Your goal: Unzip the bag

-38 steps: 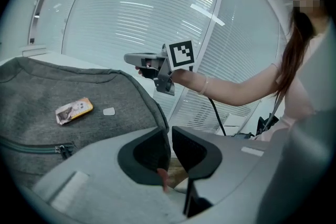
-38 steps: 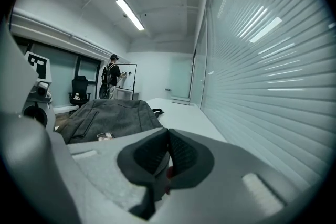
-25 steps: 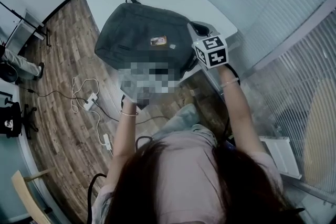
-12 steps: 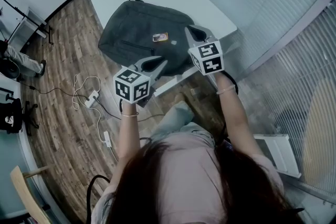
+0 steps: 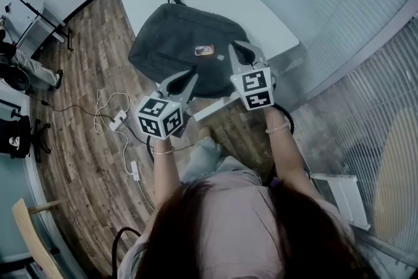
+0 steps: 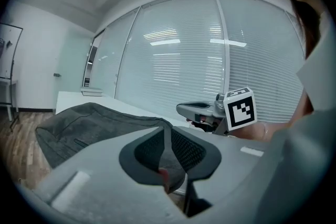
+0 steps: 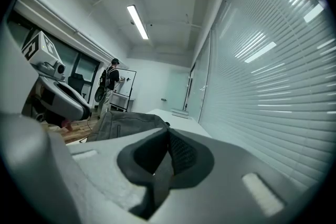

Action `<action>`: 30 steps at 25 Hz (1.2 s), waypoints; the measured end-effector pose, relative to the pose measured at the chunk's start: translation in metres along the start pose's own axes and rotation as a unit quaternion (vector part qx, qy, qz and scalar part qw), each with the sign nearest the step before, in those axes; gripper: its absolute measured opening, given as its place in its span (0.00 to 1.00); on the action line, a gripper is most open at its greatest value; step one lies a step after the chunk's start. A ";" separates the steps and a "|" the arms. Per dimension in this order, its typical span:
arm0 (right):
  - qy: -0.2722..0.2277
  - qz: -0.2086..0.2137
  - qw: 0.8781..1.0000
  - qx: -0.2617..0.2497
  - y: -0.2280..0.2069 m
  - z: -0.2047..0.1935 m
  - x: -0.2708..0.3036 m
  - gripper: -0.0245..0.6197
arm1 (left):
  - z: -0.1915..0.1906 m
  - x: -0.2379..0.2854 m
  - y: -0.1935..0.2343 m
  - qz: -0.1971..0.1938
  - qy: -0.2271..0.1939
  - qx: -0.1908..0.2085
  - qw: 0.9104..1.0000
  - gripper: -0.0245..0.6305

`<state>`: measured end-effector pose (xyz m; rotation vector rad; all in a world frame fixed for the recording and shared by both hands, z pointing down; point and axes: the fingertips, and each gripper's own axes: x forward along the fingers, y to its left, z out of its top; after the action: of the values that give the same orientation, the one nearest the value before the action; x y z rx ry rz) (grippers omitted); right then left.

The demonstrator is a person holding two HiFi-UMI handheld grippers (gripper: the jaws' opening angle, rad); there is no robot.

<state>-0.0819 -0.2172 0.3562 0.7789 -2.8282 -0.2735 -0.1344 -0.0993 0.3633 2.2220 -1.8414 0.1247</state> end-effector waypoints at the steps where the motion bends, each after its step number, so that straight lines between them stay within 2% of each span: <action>1: -0.001 0.000 1.000 0.000 0.002 0.001 -0.001 0.04 | 0.002 -0.002 0.002 0.008 -0.004 0.001 1.000 0.11; 7: -0.008 -0.007 1.000 -0.007 0.018 0.002 -0.014 0.04 | 0.010 -0.020 0.009 0.039 -0.020 0.012 0.999 0.11; 12: -0.017 0.001 0.999 0.030 0.036 0.006 -0.022 0.04 | 0.014 -0.034 0.015 0.056 -0.026 0.036 0.997 0.11; 19: -0.032 0.000 0.998 0.050 0.065 0.023 -0.041 0.04 | 0.018 -0.063 0.013 0.057 -0.047 0.043 0.996 0.11; 30: -0.051 -0.024 0.997 0.044 0.109 0.050 -0.076 0.04 | 0.023 -0.126 0.002 0.055 -0.071 0.054 0.994 0.10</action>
<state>-0.0823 -0.0789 0.3222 0.8772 -2.9377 -0.2041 -0.1637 0.0144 0.3132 2.2523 -2.0806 0.0927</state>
